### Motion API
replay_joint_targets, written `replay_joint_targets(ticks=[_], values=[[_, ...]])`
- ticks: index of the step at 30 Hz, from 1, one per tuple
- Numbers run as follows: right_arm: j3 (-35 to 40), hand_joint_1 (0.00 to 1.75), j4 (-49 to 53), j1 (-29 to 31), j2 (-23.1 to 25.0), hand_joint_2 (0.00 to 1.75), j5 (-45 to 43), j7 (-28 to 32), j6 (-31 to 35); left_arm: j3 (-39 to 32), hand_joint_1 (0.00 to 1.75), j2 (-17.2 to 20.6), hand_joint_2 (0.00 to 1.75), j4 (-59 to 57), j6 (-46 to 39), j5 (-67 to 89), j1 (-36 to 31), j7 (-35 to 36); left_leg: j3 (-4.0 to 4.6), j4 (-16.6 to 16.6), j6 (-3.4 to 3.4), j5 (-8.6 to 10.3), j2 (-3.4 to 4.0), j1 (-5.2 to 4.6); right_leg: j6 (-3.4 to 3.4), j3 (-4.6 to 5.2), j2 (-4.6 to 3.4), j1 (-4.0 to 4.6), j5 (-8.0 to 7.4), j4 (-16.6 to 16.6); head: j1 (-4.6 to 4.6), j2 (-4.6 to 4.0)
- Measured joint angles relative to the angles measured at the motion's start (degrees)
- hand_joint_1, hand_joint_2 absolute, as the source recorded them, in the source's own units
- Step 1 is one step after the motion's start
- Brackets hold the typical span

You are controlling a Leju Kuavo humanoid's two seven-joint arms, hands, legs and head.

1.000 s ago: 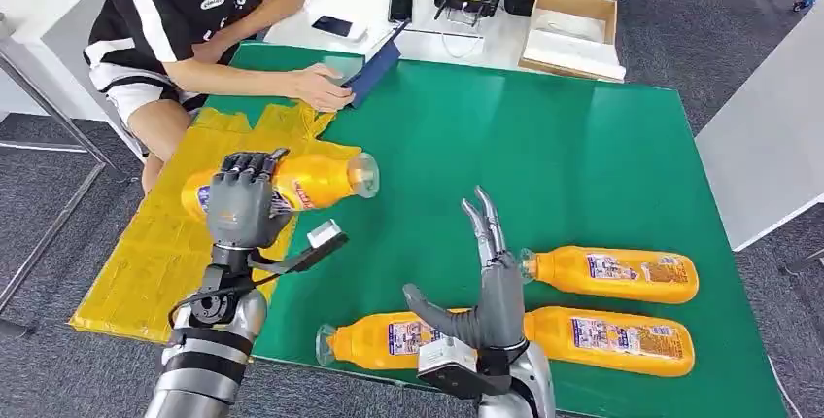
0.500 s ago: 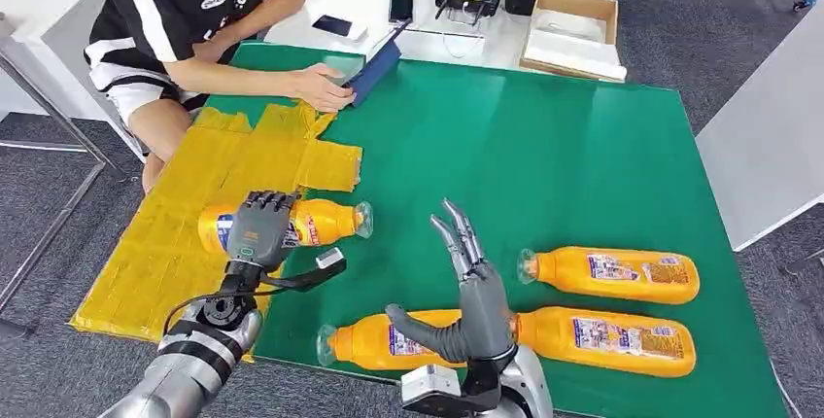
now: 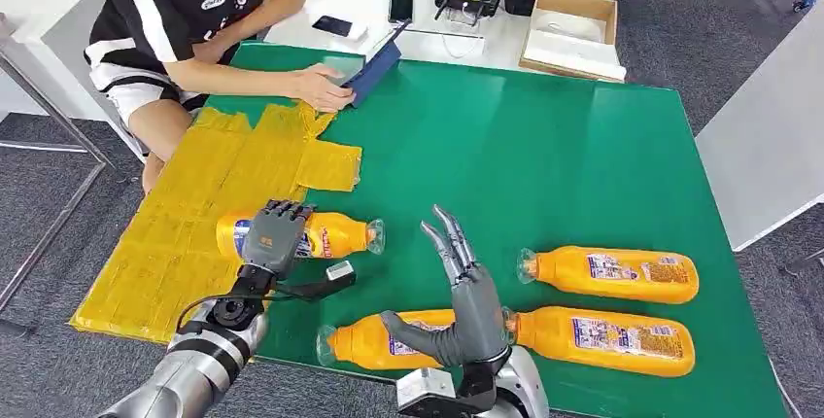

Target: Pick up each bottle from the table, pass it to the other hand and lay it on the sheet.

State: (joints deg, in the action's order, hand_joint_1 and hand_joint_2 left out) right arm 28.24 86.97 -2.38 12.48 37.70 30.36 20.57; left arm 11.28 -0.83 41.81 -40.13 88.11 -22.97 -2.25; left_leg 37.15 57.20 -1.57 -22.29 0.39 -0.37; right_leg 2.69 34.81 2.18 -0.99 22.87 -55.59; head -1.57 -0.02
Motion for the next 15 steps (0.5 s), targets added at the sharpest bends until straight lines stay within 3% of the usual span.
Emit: replay_joint_targets(ticks=[15], values=[[0.3, 0.0, -5.1, 2.4, 0.0, 1.75, 4.4, -2.4, -2.2, -4.4, 0.0, -3.8, 1.75, 1.0, 0.0, 0.6, -0.2, -3.1, 0.02, 0.0, -0.01, 0.01, 0.0, 0.0, 0.01, 0.0, 0.0, 0.0, -0.01, 0.0, -0.02, 0.0]])
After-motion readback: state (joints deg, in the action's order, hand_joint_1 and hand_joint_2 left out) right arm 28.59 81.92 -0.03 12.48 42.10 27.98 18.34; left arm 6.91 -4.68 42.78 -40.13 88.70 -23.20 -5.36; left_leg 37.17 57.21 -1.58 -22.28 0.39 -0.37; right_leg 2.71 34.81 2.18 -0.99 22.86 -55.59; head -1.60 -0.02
